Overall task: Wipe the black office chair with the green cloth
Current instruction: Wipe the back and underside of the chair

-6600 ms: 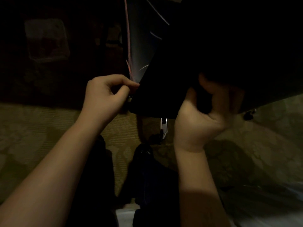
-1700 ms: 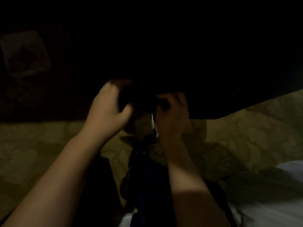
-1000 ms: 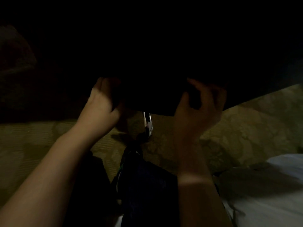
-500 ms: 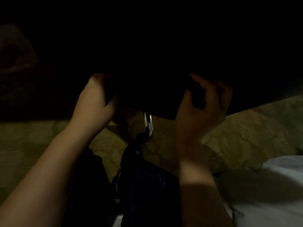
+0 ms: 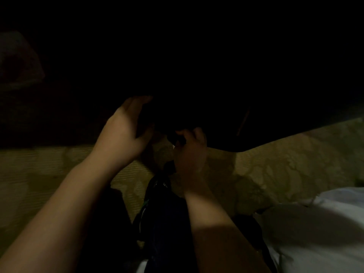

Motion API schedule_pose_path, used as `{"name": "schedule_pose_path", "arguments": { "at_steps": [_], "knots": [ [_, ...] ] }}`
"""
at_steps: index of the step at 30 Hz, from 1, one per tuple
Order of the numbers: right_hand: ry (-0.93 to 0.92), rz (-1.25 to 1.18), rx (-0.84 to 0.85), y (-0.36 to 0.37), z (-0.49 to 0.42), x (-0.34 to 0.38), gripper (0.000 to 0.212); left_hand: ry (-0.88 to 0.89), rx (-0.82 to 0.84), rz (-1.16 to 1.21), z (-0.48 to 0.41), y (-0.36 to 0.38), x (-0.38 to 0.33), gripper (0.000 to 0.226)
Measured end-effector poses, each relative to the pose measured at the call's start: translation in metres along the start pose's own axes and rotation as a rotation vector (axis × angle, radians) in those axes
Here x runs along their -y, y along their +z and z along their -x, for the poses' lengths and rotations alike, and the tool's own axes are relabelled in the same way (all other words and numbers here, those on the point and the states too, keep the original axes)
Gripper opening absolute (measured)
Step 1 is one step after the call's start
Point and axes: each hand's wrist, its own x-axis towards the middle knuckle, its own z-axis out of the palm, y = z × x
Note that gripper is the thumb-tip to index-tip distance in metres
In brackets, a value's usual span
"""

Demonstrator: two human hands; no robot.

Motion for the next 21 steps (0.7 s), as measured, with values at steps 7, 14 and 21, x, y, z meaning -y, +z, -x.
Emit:
{"name": "schedule_pose_path", "arguments": {
  "at_steps": [7, 14, 21],
  "knots": [
    [-0.079, -0.133, -0.181, -0.021, -0.009, 0.013, 0.025, -0.001, 0.015, -0.010, 0.000, 0.004, 0.003, 0.064],
    [-0.167, -0.242, -0.696, -0.085, -0.028, 0.025, 0.020, -0.071, 0.035, 0.006, -0.001, 0.001, 0.010, 0.070],
    [-0.187, -0.283, -0.942, -0.123, -0.041, 0.018, 0.033, -0.082, 0.016, -0.015, -0.002, 0.002, 0.010, 0.066]
  ]
}}
